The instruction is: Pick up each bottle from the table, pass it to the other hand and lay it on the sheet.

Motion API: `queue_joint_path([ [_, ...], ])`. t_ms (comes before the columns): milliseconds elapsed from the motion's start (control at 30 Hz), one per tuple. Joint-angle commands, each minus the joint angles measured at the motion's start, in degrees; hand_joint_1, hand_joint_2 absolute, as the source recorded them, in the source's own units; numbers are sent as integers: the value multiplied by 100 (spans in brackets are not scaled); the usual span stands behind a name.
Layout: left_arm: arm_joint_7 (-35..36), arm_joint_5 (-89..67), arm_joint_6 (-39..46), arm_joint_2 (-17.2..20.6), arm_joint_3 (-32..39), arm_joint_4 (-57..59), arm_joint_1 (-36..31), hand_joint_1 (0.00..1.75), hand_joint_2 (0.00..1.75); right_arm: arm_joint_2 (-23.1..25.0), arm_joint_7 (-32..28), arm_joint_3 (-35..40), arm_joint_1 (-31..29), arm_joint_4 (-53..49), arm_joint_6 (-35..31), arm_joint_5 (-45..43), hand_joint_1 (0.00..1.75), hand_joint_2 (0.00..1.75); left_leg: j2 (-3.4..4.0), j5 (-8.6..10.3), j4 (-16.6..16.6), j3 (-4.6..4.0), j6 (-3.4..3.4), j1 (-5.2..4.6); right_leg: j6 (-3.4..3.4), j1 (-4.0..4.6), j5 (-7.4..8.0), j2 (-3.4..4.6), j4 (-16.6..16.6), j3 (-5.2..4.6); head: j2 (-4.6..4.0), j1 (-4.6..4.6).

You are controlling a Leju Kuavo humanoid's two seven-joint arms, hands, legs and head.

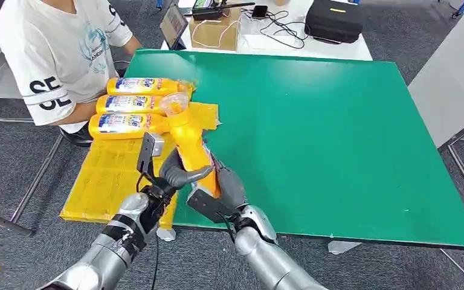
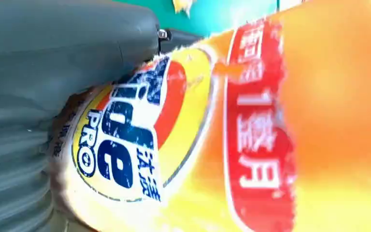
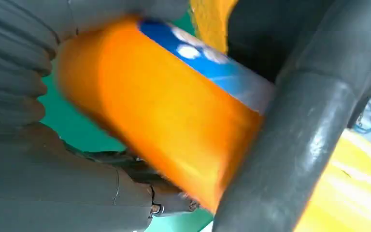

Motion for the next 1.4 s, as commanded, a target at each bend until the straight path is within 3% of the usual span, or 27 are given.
queue_joint_path([
  [33,-291,-480,786,87,285,386,-391,175,175,-196,-147,-53,182,-322,-277,-394,0,175,-9,-6,-2,16,-4,4,-6,5,-8,-11,-3,21,0,0],
  [233,-338,-572,883,106,328,446,-436,175,175,-217,-166,-131,238,-464,-335,-442,0,175,-8,-11,2,25,-7,4,-9,5,-13,-12,0,30,0,0],
  [367,-478,-968,1314,337,622,740,-673,175,175,-404,-181,-437,379,-972,-399,-672,0,175,-6,-9,1,20,-6,5,-8,6,-10,-8,-1,24,2,0],
  [700,-586,-3944,3312,1123,840,1699,-1233,175,175,-693,-232,-1140,1040,-2833,-342,-1003,0,175,-3,-15,5,29,-10,9,-11,10,-16,-8,4,32,0,0],
  [867,-566,-4199,3322,1212,895,1821,-1274,175,175,-726,-225,-1190,1081,-2954,-298,-1028,0,175,1,-6,1,14,-5,5,-6,4,-7,-3,0,16,2,0],
  [1000,-278,-5223,3455,1588,605,2234,-1402,175,175,-750,-270,-1322,1037,-3000,-169,-1224,0,175,-2,-13,5,24,-7,9,-10,8,-13,-6,3,27,0,2],
  [1167,-177,-6394,2528,2126,-63,2791,-1532,175,175,-736,-296,-1361,860,-2782,63,-1341,0,175,15,-14,4,28,-10,9,-13,9,-11,9,4,26,0,2],
  [1400,-126,-7168,2188,2487,-567,3053,-1424,175,175,-752,-372,-1371,826,-2628,183,-1431,0,175,20,-9,-6,29,-9,7,-9,6,-7,16,3,23,0,2],
])
